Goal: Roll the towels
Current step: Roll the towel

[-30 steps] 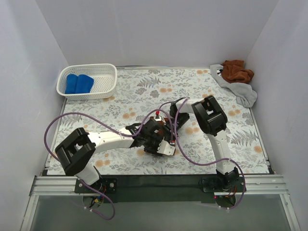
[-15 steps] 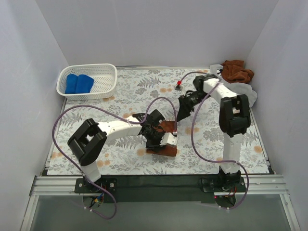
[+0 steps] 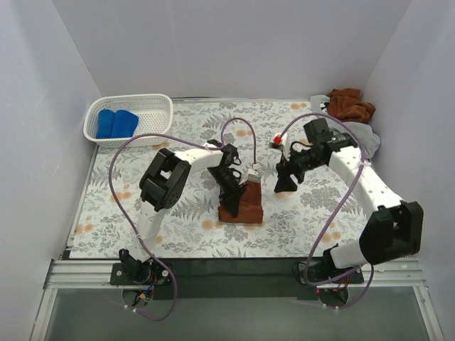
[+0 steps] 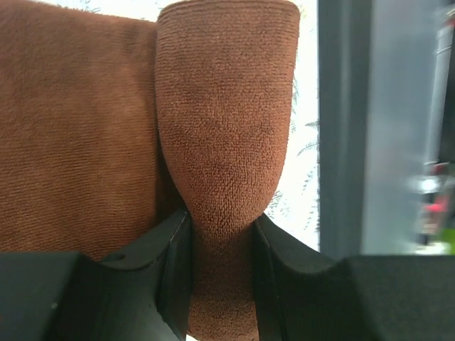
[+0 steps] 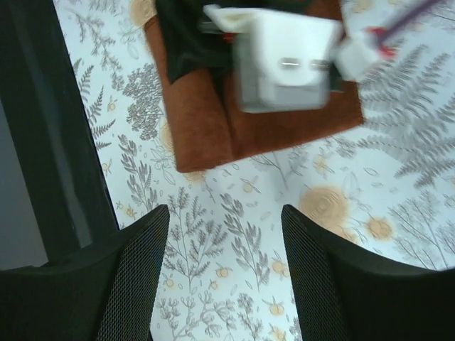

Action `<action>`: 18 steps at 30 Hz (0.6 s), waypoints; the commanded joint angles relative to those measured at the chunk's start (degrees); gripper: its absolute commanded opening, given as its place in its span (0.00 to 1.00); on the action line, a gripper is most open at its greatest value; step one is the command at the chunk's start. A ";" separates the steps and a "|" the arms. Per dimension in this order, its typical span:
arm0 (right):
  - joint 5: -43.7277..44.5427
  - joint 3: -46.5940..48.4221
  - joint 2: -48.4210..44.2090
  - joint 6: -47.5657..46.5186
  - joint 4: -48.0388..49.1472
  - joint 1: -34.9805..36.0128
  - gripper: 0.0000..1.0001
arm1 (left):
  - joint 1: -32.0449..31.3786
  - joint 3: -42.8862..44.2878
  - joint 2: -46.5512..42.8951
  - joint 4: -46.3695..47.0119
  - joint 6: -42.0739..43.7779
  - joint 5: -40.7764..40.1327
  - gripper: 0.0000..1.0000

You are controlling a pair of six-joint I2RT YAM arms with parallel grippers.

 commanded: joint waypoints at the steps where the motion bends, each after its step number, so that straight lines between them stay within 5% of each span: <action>1: 7.63 -8.12 -4.29 3.80 10.44 8.33 0.60 | 1.47 3.11 6.34 -2.02 3.26 -1.38 0.21; 8: 24.85 -16.68 -5.27 11.11 28.89 27.57 0.65 | 3.41 8.48 12.41 -5.28 4.93 -0.76 0.25; 15: 32.34 -20.98 1.75 8.41 36.99 35.59 0.66 | 4.03 8.40 13.74 -4.40 4.67 -0.59 0.29; 18: 32.96 -21.96 4.22 8.22 38.93 36.83 0.59 | 4.37 8.23 13.48 -3.79 4.41 0.03 0.29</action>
